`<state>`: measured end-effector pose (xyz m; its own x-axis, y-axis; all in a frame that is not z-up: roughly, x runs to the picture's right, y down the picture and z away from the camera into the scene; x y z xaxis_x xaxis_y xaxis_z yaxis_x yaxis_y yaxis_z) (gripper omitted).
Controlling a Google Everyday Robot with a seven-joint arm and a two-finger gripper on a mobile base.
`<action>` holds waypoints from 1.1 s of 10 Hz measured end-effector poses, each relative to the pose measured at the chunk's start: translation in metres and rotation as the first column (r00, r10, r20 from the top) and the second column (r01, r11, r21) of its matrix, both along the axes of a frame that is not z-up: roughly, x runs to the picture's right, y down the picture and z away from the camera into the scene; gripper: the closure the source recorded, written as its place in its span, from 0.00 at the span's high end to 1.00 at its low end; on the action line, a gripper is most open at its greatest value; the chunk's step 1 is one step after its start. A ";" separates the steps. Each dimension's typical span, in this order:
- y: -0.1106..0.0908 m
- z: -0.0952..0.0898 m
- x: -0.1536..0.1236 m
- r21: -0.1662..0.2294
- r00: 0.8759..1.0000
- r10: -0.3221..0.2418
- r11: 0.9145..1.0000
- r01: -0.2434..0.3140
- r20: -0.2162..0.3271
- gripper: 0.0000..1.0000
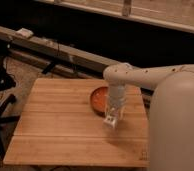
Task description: Place the bottle in the ceramic bowl
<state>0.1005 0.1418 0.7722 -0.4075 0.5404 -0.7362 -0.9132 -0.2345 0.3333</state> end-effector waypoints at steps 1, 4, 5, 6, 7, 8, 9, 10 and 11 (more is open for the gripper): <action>-0.009 0.007 -0.003 0.009 1.000 -0.017 1.000 0.017 0.007 0.00; -0.036 0.030 -0.007 0.048 0.997 -0.071 0.996 0.070 0.020 0.00; -0.045 0.037 -0.011 0.060 0.996 -0.084 0.995 0.083 0.026 0.00; -0.054 0.045 -0.013 0.073 0.995 -0.094 0.993 0.092 0.033 0.00; -0.061 0.053 -0.013 0.082 0.994 -0.103 0.992 0.100 0.038 0.00; -0.070 0.064 -0.015 0.095 0.993 -0.111 0.990 0.106 0.049 0.00; -0.074 0.074 -0.019 0.103 0.991 -0.116 0.989 0.109 0.062 0.00; -0.078 0.084 -0.024 0.111 0.990 -0.124 0.987 0.115 0.074 0.01; -0.084 0.097 -0.027 0.128 0.987 -0.134 0.984 0.122 0.091 0.07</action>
<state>0.0731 0.0582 0.8696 -0.2572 0.6714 -0.6950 -0.9654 -0.1467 0.2156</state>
